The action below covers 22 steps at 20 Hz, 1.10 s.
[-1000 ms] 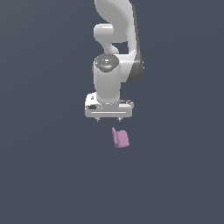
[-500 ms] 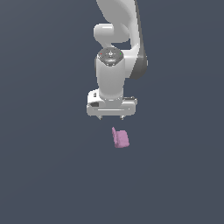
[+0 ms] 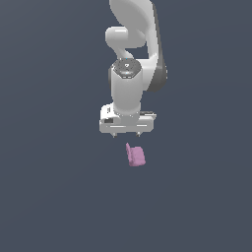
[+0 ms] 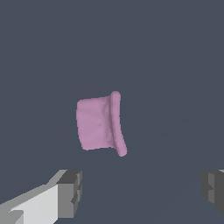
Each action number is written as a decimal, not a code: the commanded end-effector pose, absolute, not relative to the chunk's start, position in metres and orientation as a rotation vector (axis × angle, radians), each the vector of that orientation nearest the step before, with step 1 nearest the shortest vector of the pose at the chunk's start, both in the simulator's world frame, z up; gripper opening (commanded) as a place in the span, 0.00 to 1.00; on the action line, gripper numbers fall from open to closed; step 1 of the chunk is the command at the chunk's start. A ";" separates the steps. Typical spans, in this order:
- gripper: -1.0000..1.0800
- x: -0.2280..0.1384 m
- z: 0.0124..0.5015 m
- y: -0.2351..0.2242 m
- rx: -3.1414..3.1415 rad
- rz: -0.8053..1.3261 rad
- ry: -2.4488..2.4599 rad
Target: Pick up the object and move it to a goal position.
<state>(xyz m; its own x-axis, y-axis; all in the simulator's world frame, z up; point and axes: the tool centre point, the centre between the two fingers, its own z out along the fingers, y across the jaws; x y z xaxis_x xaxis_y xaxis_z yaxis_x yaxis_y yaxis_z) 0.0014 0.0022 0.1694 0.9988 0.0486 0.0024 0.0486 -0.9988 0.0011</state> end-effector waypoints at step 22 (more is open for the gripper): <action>0.96 0.026 0.086 0.034 3.130 -0.002 0.267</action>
<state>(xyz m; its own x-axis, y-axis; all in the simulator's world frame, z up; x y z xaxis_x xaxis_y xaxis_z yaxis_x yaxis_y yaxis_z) 0.0261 0.0337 0.0868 0.9856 0.1694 -0.0013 0.1694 -0.9856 -0.0001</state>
